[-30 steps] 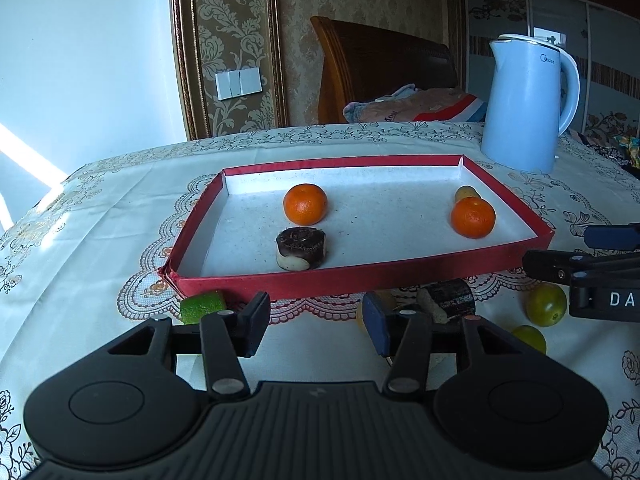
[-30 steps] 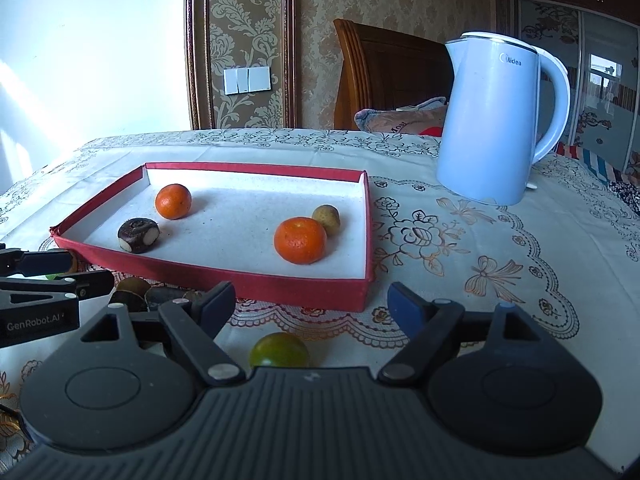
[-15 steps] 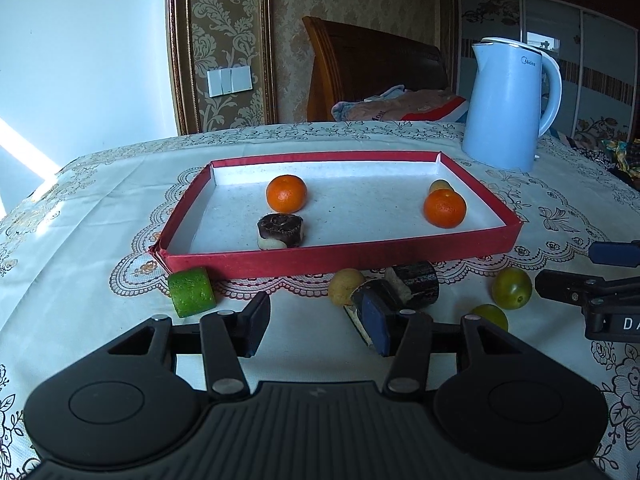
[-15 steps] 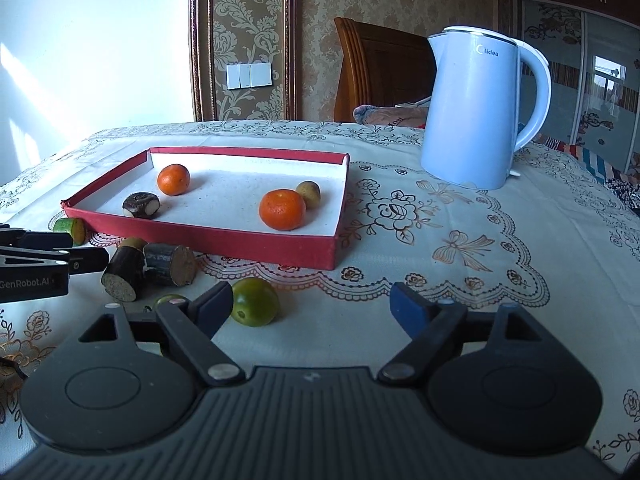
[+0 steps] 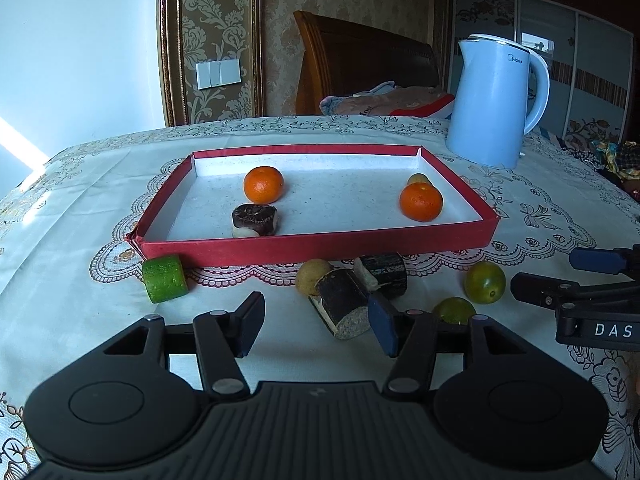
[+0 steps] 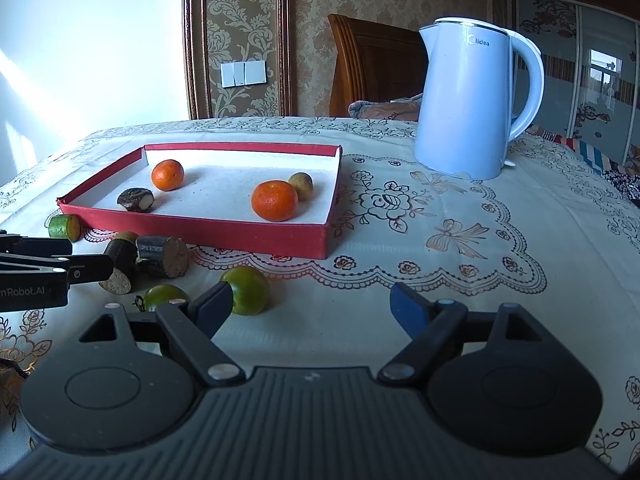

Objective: Organize fruits
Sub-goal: 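Withdraw both tools from the tray toward the items on the tablecloth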

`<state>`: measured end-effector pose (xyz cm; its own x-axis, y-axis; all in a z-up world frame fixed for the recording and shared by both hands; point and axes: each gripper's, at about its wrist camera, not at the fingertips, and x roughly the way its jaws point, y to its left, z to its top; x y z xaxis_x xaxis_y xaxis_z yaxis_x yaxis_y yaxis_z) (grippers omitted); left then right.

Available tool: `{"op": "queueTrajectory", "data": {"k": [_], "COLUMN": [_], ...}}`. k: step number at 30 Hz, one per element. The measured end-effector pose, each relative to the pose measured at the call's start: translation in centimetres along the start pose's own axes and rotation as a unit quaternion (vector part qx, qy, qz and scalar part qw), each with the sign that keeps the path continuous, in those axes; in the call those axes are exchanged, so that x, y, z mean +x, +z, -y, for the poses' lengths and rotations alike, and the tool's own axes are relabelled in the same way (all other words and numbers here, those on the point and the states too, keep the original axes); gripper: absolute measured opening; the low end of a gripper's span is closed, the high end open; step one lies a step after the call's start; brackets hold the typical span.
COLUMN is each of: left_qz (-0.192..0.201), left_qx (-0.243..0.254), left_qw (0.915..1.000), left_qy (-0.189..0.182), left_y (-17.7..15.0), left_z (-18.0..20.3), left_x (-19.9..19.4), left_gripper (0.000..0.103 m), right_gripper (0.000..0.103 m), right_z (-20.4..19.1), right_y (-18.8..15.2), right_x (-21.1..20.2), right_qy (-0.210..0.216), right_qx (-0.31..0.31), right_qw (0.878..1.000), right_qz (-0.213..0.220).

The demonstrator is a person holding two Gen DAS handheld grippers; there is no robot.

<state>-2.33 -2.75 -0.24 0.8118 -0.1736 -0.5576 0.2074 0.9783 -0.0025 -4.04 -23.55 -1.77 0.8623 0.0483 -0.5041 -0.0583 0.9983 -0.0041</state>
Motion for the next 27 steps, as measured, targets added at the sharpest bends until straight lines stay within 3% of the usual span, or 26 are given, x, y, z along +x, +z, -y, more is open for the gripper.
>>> {"op": "queueTrajectory", "data": {"k": [8,27], "left_qz": [-0.004,-0.028], "left_qx": [0.003,0.028], "left_qw": [1.0000,0.9989], "left_qy": [-0.004,0.024], "left_y": [0.1,0.2], "left_z": [0.7,1.6], "left_x": [0.4,3.6], "left_gripper": [0.056,0.058], "right_gripper": [0.085,0.087], "right_z": [0.1,0.0], "right_y": [-0.1,0.1], "right_x": [0.4,1.5], "right_qy": [-0.003,-0.016], "right_qx": [0.007,0.005], "right_qw": [1.000,1.000], "right_qz": [-0.004,-0.007]}}
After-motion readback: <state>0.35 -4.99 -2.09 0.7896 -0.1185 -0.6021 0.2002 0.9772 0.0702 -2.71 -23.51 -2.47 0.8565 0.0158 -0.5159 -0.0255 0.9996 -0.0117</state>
